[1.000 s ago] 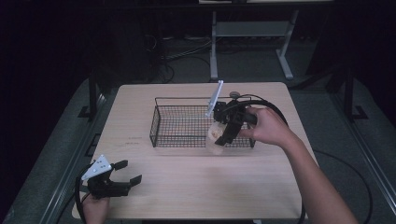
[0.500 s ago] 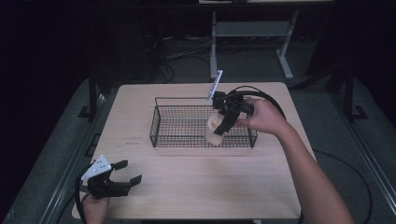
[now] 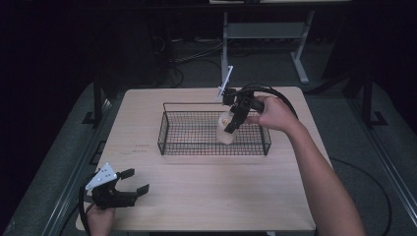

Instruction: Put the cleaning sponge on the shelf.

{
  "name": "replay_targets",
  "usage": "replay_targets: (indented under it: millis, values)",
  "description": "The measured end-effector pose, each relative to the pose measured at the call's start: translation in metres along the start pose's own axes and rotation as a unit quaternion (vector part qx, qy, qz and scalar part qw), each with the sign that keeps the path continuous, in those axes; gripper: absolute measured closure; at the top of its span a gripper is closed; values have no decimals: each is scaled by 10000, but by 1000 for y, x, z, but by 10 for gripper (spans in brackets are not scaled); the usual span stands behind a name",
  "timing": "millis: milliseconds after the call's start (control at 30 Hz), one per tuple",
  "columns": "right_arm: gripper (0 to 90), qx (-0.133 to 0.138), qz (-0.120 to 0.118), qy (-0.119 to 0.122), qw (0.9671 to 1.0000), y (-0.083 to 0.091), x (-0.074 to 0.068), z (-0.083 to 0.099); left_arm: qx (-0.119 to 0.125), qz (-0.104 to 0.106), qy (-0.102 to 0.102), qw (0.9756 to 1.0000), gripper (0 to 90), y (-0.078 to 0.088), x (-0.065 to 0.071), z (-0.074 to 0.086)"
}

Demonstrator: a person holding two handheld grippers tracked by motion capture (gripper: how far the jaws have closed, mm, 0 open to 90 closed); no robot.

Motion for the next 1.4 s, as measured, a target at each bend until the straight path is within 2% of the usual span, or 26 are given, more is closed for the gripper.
replay_targets:
  millis: [333,433,700,867,900,1033,1133,1400]
  values:
    - [304,5,32,-212,9998,-7,21,-3,-7,1,-16,10000,138,0,0,0]
    - [304,-54,64,-262,9996,-15,30,-2,-6,-2,-29,10000,138,0,0,0]
    - [303,-160,120,-372,9991,-31,41,-2,5,5,-32,10000,137,0,1,-1]
    - [303,-205,137,-413,9988,-42,46,-3,-3,-3,-21,10000,138,0,1,0]
    - [302,-167,39,-474,9987,-47,49,-2,3,-5,-26,10000,138,1,0,0]
    - [301,-197,-5,-547,9983,-57,53,2,29,-7,-2,10000,137,1,0,0]
    - [301,-312,11,-562,9979,-64,55,4,21,-7,6,10000,138,1,0,0]
    - [301,-310,-58,-621,9976,-72,57,8,15,-13,7,10000,138,1,0,0]
Point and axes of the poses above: each handheld gripper's, and its own axes: y roughly backward along the jaws, z roughly out of its underside, x roughly to its right, the point moved 1 cm from there along -y, roughly forward along the jaws, and after that the axes turned 3 degrees about -y, right-handed, at the moved point
